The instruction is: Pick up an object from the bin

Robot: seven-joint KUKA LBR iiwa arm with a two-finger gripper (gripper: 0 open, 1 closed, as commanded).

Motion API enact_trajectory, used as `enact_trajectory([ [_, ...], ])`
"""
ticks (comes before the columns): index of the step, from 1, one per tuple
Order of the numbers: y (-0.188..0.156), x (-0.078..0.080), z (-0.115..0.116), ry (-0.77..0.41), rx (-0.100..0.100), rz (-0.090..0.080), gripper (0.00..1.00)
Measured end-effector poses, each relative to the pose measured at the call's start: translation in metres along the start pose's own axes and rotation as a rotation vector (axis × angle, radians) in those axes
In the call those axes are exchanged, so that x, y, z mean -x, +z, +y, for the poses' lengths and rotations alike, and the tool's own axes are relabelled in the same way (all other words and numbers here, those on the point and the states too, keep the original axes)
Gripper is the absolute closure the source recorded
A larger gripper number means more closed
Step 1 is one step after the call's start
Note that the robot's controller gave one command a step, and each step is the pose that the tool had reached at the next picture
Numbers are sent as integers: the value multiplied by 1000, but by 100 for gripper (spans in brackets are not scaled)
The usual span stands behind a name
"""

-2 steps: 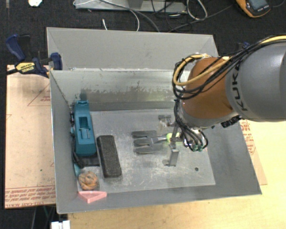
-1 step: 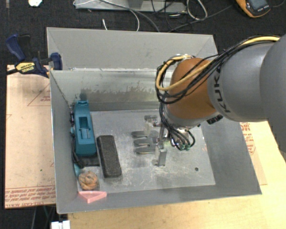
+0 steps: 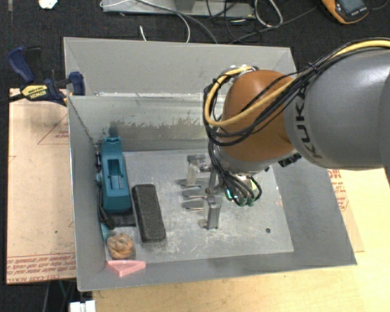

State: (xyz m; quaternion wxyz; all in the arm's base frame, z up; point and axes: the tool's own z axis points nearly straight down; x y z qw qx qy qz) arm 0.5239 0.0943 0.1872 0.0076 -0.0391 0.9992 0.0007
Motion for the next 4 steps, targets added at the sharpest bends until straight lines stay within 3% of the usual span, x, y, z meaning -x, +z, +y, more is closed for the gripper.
enact_trajectory([
  [1,3,0,-2,3,-2,3,0],
  [2,82,36,-31,62,0,-3,0],
  [3,118,45,-37,58,-1,-1,0],
  [4,117,54,-53,-59,-1,-2,100],
])
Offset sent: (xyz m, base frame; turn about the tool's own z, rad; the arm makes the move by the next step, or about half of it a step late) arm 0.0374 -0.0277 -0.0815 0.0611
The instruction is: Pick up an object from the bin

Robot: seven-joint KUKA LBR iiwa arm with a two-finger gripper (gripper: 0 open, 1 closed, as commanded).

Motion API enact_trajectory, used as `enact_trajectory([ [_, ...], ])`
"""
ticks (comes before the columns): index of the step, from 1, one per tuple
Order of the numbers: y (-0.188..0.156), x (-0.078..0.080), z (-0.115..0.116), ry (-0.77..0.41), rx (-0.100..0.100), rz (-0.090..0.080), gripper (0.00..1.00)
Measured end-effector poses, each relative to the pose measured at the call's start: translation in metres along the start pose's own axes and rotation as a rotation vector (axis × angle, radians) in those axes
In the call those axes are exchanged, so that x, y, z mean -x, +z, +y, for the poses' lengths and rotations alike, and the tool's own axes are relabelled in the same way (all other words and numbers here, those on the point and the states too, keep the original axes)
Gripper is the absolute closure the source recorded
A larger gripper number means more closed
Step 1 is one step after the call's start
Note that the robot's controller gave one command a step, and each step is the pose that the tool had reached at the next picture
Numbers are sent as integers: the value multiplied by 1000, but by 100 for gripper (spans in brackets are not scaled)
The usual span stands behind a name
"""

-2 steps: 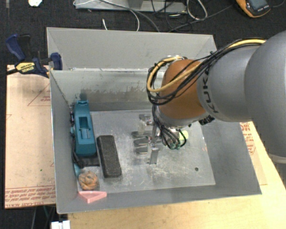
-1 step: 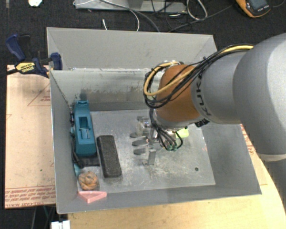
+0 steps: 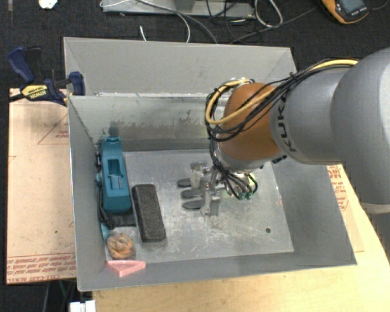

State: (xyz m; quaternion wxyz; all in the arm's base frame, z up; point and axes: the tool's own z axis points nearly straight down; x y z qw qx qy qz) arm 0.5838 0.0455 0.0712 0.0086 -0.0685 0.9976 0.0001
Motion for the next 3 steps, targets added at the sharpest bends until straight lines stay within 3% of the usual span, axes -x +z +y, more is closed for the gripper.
enact_trajectory([
  [3,-12,-3,-4,-3,0,-3,100],
])
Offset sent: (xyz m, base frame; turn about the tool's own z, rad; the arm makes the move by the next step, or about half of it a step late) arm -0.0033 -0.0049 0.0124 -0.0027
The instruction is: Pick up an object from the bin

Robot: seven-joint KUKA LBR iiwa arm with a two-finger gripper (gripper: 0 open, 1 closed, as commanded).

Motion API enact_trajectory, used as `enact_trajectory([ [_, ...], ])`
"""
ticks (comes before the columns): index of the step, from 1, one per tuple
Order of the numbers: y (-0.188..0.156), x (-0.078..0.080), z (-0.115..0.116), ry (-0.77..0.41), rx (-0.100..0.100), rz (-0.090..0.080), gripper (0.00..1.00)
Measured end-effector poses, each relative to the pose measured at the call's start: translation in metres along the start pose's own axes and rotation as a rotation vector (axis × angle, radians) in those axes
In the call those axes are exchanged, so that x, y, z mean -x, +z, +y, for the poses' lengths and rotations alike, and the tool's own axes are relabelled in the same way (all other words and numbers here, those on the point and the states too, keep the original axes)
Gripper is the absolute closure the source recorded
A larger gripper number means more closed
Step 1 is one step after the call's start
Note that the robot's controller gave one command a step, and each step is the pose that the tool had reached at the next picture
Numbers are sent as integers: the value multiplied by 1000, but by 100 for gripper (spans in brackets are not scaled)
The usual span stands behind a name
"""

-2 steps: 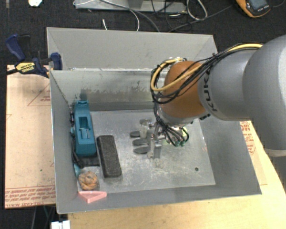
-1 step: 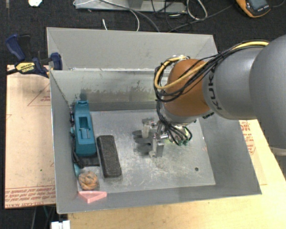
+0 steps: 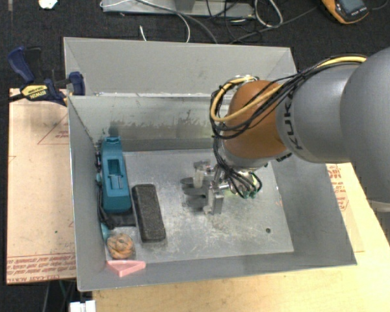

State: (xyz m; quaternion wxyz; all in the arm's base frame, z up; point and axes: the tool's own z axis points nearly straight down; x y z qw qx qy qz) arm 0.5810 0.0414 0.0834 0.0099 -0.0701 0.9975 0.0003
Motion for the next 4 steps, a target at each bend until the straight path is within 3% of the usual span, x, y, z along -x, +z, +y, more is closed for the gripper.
enact_trajectory([
  [3,12,-5,-12,44,6,-7,100],
  [4,5,-14,-10,101,5,-5,100],
])
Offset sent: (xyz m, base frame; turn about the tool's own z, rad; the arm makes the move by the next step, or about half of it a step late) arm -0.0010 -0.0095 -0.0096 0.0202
